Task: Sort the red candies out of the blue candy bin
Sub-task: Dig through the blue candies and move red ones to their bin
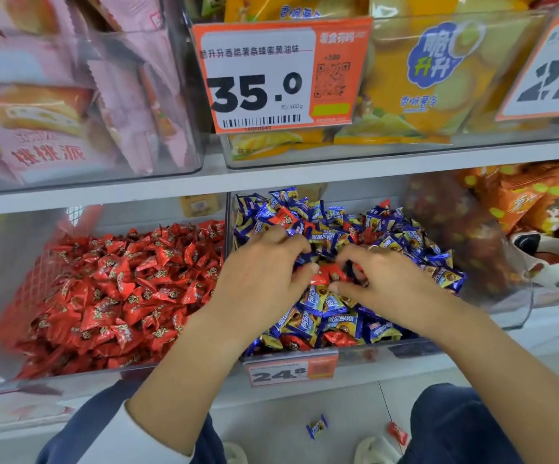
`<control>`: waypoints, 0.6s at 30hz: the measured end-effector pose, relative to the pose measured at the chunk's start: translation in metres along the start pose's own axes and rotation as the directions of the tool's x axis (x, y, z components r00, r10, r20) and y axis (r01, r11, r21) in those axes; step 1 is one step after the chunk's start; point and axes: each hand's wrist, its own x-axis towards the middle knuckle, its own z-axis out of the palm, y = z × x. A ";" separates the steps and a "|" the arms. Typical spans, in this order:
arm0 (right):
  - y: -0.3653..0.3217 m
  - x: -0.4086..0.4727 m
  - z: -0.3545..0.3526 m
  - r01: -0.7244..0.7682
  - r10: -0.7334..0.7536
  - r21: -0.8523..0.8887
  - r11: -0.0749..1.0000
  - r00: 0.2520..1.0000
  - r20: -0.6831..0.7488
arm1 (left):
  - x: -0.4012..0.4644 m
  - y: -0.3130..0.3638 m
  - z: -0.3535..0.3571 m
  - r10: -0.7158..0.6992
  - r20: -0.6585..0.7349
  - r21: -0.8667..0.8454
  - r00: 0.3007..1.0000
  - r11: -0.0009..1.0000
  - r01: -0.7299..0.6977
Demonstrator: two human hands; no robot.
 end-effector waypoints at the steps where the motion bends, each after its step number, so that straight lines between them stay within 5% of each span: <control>1: 0.002 0.000 -0.001 0.006 -0.006 0.006 1.000 1.000 -0.015 | 0.001 0.004 0.003 0.010 0.026 0.026 1.000 1.000 -0.011; 7: 0.011 -0.006 -0.015 -0.059 0.071 0.086 0.995 0.989 -0.133 | 0.006 0.015 0.018 0.032 0.127 0.136 0.991 0.989 -0.049; 10: 0.005 -0.011 -0.019 -0.006 0.030 0.179 0.984 0.990 -0.135 | 0.008 0.015 0.015 0.054 0.037 0.076 0.998 0.996 -0.057; 15: 0.013 -0.003 -0.016 -0.077 0.107 0.303 0.950 0.990 -0.086 | 0.024 0.005 0.005 -0.105 -0.073 -0.073 0.992 0.992 0.100; 18: 0.023 0.020 -0.014 -0.124 0.151 0.257 0.959 0.984 -0.091 | 0.039 -0.006 0.007 -0.138 -0.093 -0.013 0.986 0.990 0.137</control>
